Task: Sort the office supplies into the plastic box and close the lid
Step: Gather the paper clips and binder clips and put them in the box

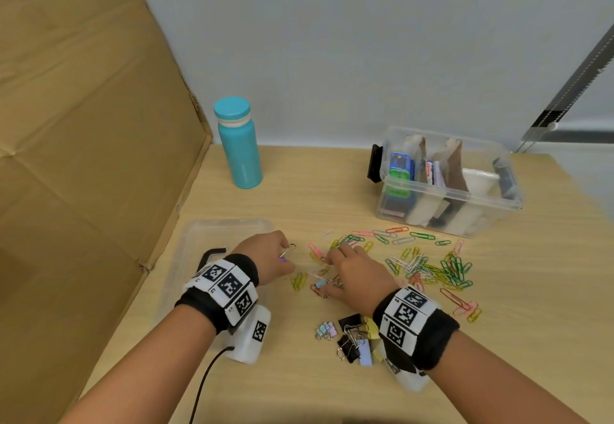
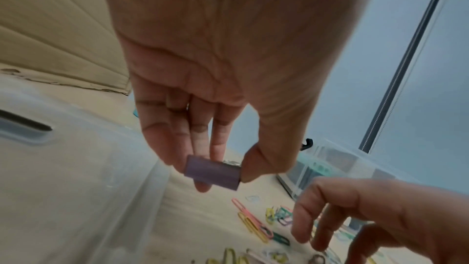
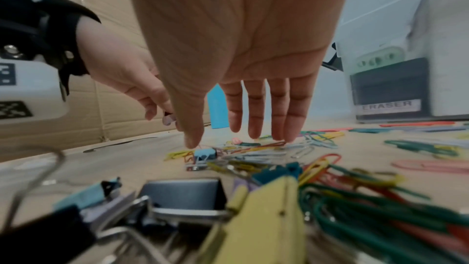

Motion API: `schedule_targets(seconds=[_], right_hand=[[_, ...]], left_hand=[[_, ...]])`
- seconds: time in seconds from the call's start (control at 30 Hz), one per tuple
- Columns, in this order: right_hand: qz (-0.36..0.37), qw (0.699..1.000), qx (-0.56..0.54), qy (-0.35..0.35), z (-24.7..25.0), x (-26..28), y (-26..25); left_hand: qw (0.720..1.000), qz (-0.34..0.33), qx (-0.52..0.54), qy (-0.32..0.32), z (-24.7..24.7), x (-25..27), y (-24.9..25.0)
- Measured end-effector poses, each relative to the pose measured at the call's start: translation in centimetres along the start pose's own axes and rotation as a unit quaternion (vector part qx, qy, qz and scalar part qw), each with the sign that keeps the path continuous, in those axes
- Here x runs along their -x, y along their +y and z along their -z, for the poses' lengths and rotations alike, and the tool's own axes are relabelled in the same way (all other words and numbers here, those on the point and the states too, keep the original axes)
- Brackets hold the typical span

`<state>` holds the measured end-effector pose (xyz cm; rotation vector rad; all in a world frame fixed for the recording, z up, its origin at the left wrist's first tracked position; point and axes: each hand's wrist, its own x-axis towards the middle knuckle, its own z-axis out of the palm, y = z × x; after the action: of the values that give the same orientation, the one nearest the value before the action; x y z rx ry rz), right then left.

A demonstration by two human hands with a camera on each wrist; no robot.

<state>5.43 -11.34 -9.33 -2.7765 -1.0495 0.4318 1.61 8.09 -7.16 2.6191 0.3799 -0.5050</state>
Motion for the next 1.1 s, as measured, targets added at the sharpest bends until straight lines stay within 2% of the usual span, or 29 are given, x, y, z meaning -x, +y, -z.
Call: schedule_targets(seconds=[0.1, 0.37, 0.6, 0.83, 1.1], right_hand=[[-0.006, 1.000, 0.013, 0.011, -0.2, -0.2, -0.5], [-0.042, 0.997, -0.029, -0.056, -0.4, -1.8, -1.3], [-0.048, 0.993, -0.084, -0.061, -0.7, -1.4, -0.3], [-0.067, 0.983, -0.154, -0.077, -0.9, -1.3, 0.2], [-0.058, 0.974, -0.211, -0.052, 0.0, -0.4, 1.2]], left_hand=[[1.000, 0.000, 0.027, 0.007, 0.2, 0.1, -0.2], [0.998, -0.038, 0.052, 0.005, 0.1, 0.8, 0.3], [0.994, -0.074, 0.070, -0.032, -0.9, 1.4, 0.9], [0.992, -0.099, 0.053, -0.064, -2.6, 1.4, 1.3], [0.990, -0.105, -0.034, -0.087, -3.1, 0.4, 3.1]])
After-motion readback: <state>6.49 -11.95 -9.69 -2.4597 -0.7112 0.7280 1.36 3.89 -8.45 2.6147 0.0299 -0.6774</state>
